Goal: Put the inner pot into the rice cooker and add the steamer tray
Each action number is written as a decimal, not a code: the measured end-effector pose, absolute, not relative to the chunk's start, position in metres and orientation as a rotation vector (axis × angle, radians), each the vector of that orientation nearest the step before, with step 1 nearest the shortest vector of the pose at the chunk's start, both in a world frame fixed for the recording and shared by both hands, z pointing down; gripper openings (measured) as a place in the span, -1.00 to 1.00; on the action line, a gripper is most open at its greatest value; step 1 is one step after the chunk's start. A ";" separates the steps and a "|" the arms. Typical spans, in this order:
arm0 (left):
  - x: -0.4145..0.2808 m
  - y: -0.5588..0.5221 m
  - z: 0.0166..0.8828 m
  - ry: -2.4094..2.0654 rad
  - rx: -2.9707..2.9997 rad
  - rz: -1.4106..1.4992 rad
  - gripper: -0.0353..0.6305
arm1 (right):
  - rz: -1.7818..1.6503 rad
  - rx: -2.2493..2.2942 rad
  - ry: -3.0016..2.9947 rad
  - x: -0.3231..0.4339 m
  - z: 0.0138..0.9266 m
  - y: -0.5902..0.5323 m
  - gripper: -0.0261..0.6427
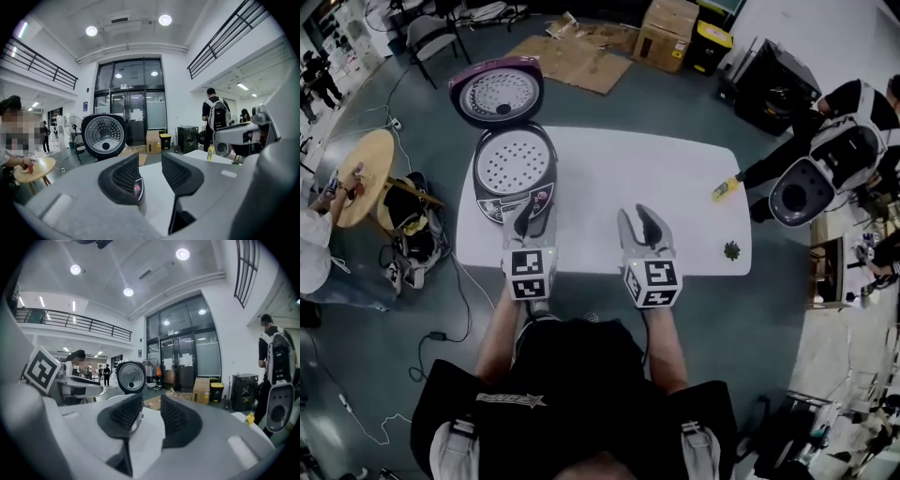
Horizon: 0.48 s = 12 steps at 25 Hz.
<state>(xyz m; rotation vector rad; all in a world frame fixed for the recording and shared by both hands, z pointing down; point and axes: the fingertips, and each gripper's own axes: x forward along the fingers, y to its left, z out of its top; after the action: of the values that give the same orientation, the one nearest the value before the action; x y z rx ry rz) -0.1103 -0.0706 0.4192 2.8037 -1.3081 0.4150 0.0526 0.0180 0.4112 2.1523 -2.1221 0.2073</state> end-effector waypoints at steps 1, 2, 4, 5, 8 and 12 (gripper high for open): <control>-0.106 -0.063 0.417 -1.299 2.817 0.394 -0.42 | 0.200 2.161 -2.115 0.056 0.411 0.027 -0.50; -0.102 -0.056 0.415 -1.286 2.832 0.373 -0.44 | 0.192 2.171 -2.108 0.058 0.411 0.035 -0.50; -0.094 -0.042 0.414 -1.256 2.857 0.348 -0.52 | 0.172 2.196 -2.091 0.064 0.410 0.050 -0.52; -0.090 -0.036 0.414 -1.242 2.867 0.345 -0.54 | 0.160 2.211 -2.079 0.067 0.410 0.058 -0.54; -0.080 -0.018 0.414 -1.207 2.890 0.348 -0.63 | 0.136 2.248 -2.049 0.073 0.409 0.079 -0.63; -0.071 0.003 0.419 -1.160 2.907 0.360 -0.72 | 0.130 2.280 -2.016 0.079 0.411 0.105 -0.69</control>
<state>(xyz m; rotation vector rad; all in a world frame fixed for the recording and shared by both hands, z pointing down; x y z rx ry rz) -0.0710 0.0025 0.4192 2.9069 -1.1605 0.3603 0.0791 0.1048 0.4112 2.2798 -2.0158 0.1305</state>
